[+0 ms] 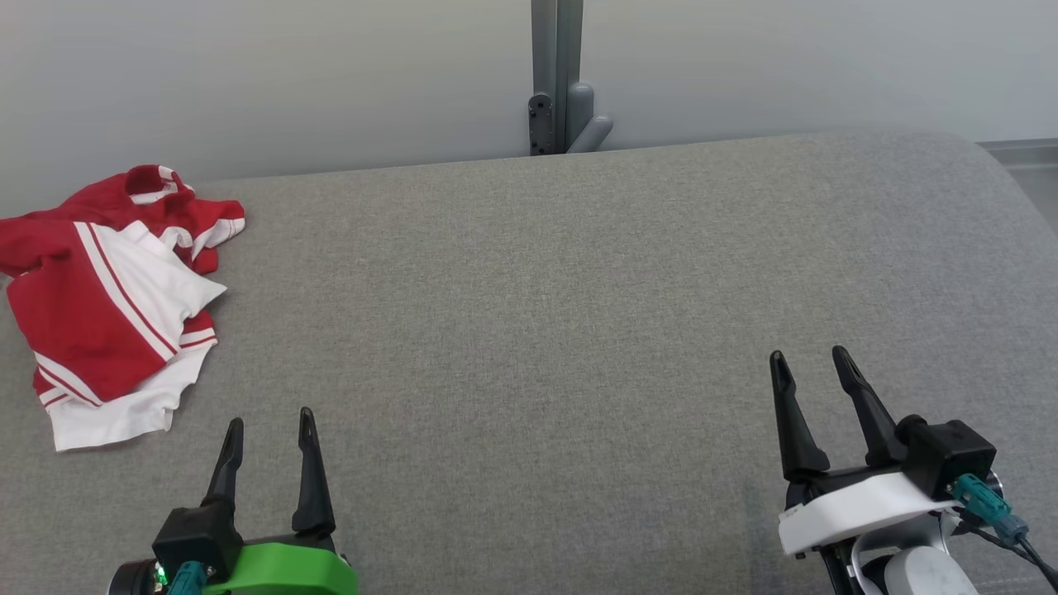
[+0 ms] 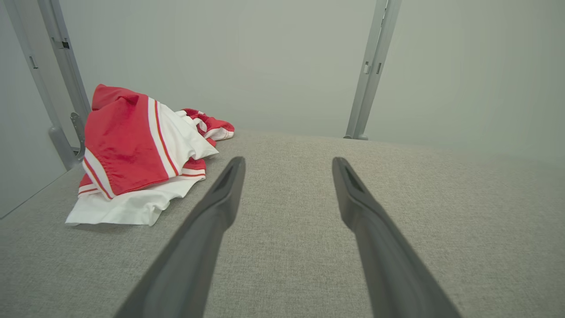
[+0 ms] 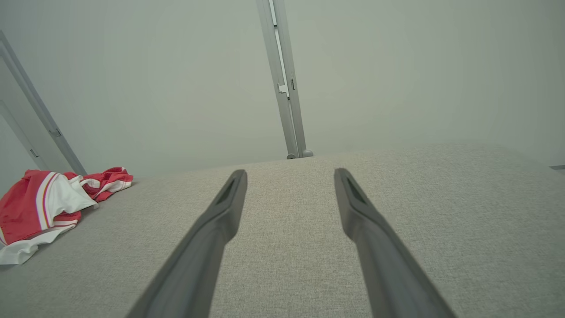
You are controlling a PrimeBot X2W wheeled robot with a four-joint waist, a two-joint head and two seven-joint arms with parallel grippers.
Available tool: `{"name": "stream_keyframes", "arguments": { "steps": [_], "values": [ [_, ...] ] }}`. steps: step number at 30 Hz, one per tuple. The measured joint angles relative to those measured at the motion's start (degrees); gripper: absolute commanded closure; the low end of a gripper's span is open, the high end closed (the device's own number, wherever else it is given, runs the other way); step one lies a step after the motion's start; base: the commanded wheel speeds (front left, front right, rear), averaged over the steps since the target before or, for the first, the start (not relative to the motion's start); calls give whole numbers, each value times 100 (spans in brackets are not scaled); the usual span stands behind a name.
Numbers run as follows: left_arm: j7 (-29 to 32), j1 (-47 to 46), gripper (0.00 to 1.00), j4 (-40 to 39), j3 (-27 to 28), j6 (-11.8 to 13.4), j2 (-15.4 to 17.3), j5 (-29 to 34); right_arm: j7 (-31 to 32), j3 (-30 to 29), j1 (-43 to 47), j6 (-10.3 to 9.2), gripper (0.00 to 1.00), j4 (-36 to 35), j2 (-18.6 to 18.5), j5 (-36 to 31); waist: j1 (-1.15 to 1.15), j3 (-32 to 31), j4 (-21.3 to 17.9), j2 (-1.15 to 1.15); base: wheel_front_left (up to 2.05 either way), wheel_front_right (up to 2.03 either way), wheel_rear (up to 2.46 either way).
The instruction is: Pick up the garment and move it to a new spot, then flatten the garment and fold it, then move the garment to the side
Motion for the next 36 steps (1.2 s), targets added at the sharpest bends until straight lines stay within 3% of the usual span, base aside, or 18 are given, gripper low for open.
{"name": "stream_keyframes", "arguments": {
  "steps": [19, 36],
  "values": [
    [-156, 64, 0, -14, -13, 52, 4, 560, -203, 94, -4, 0, 0, -8, -15, -692, 0, 12, 0, 0, 0, 0, 0],
    [-159, 64, 0, 31, 7, 24, 5, 543, -204, 84, -18, 0, 0, -5, -18, -688, 0, 24, -3, 0, 0, 0, 0]
  ]
}}
